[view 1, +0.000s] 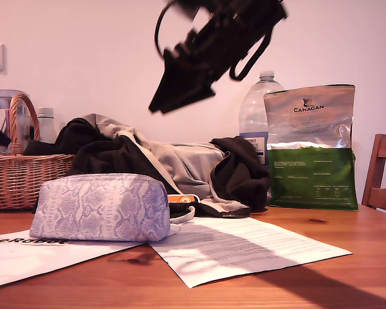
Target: Open the zipper in the zip bag in front of you
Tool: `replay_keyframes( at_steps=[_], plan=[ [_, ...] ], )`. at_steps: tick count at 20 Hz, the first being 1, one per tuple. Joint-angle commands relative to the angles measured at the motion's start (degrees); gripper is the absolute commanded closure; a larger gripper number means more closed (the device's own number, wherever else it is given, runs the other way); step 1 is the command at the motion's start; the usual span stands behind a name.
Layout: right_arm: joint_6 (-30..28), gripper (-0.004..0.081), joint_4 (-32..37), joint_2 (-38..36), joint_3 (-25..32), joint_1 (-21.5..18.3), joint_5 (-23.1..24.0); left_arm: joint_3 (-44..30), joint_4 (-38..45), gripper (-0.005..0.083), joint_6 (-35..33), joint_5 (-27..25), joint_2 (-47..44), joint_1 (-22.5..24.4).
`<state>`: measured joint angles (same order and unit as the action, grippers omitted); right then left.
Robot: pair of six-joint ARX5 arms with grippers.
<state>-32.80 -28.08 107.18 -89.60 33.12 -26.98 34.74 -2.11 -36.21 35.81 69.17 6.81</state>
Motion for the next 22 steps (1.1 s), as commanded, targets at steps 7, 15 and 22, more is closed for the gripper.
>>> replay_keyframes(
  at_steps=[7,15,22],
  plan=[
    [1.3,0.0323,-3.4,9.4,-5.5,0.5,-0.2,0.3,1.0,0.0783,0.0,0.1,0.6,1.0],
    [-3.7,0.0152,-4.6,12.2,-5.5,1.4,-2.8,0.3,0.9,0.0782,0.0,-0.3,0.7,1.0],
    [-4.9,0.0076,-1.8,15.4,-5.4,1.6,-0.5,0.3,0.9,0.0782,0.0,-0.3,1.1,1.0]
  ],
)
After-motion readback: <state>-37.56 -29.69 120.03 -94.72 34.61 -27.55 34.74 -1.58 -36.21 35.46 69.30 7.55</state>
